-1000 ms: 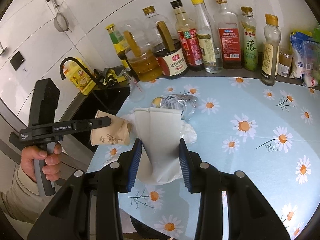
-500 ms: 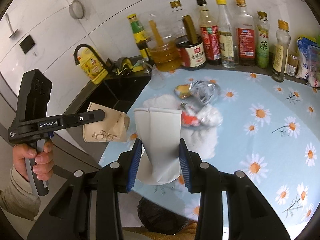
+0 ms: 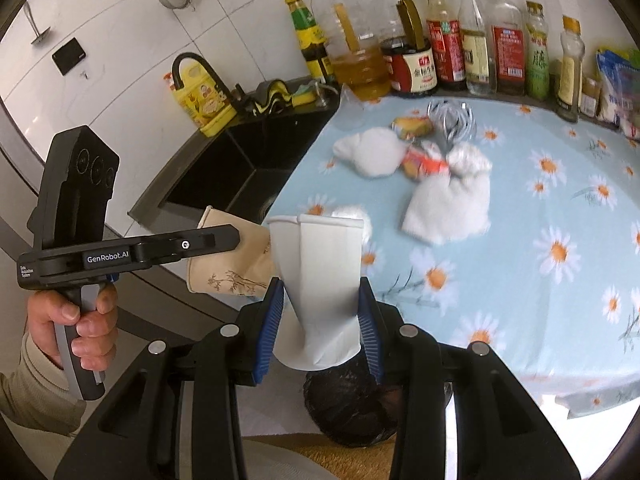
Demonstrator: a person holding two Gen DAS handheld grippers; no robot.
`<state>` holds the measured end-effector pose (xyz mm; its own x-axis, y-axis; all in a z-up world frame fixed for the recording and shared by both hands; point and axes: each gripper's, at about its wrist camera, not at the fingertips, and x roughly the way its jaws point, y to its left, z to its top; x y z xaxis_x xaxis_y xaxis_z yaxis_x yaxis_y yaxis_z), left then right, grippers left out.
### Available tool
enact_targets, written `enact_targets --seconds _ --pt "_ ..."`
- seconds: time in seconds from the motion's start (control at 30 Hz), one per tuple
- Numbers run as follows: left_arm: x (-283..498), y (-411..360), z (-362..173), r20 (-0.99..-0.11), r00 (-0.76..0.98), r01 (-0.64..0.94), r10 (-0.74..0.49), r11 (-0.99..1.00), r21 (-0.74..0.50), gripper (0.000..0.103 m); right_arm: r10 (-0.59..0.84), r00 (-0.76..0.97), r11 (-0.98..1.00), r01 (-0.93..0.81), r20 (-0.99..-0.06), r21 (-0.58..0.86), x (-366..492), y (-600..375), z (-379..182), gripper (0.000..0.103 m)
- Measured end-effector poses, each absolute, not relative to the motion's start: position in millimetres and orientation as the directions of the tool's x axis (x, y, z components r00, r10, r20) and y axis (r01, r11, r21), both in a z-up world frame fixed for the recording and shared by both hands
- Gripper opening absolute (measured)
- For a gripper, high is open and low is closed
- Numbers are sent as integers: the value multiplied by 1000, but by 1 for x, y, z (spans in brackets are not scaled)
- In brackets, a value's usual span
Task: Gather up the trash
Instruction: 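Carry both held cups down to the black trash bin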
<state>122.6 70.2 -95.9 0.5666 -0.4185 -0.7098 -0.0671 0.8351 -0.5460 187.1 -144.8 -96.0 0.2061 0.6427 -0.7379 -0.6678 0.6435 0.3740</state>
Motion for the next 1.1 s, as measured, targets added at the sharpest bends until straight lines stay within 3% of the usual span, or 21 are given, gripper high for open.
enact_targets --seconds 0.4,1.1 --pt "90 54 -140 -745 467 -57 -477 825 -563 4 591 168 695 -603 -789 392 141 -153 -136 38" --pt "77 43 -231 -820 260 -152 -510 817 -556 4 484 26 770 -487 -875 412 138 -159 -228 38"
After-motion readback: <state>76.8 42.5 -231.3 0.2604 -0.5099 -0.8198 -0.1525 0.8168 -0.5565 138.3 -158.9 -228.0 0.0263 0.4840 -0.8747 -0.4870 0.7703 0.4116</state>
